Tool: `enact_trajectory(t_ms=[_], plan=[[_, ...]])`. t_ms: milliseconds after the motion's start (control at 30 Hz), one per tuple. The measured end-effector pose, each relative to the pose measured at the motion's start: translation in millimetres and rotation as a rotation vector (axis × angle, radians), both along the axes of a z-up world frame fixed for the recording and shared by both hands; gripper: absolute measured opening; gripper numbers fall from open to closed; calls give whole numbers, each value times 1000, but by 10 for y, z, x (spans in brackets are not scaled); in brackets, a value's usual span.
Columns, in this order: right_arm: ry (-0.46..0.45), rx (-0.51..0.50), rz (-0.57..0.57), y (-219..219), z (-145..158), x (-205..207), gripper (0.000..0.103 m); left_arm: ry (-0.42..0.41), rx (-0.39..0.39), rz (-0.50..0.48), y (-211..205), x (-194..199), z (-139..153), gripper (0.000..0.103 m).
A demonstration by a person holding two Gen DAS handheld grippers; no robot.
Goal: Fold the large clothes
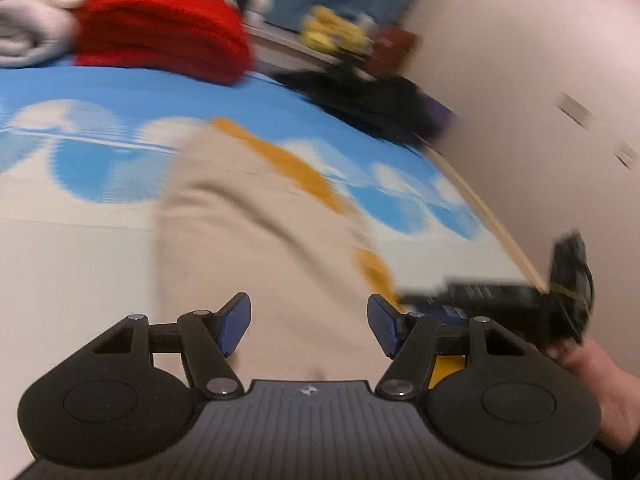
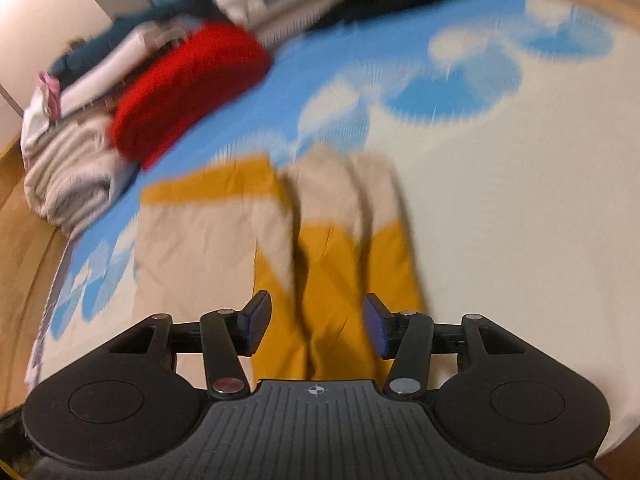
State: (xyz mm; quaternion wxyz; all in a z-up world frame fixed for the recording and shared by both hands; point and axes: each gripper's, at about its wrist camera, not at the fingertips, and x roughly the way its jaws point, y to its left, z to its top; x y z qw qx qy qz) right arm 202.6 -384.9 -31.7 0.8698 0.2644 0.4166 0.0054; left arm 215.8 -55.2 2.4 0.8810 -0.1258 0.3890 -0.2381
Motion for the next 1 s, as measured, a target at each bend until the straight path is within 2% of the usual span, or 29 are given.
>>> enact_trajectory(t_ms=[67, 133, 233, 333, 467, 567, 767, 833, 867, 900, 967, 1000], plan=[[73, -4, 30, 99, -134, 85, 57, 54, 35, 57, 123, 161, -84, 69], [117, -61, 40, 212, -224, 130, 57, 72, 51, 87, 209, 274, -96, 69], [131, -66, 38, 294, -258, 144, 60, 81, 116, 103, 292, 324, -128, 69], [131, -84, 59, 370, -247, 131, 60, 118, 117, 127, 461, 306, -168, 69], [139, -136, 54, 335, -228, 113, 58, 140, 128, 142, 465, 283, -182, 69], [149, -95, 25, 231, -239, 64, 58, 131, 152, 126, 503, 150, -159, 70], [212, -120, 119, 321, -322, 26, 59, 134, 176, 130, 441, 125, -194, 70], [195, -122, 133, 335, -295, 14, 41, 135, 186, 131, 428, 119, -211, 70], [175, -123, 141, 341, -269, 4, 19, 134, 193, 132, 421, 119, -216, 70], [145, -122, 149, 344, -219, -13, 10, 132, 197, 134, 411, 121, -217, 70], [70, -120, 158, 347, -88, -80, 7, 130, 195, 142, 402, 118, -211, 70], [-1, -107, 166, 318, 32, -145, 6, 128, 187, 147, 398, 118, -204, 70]])
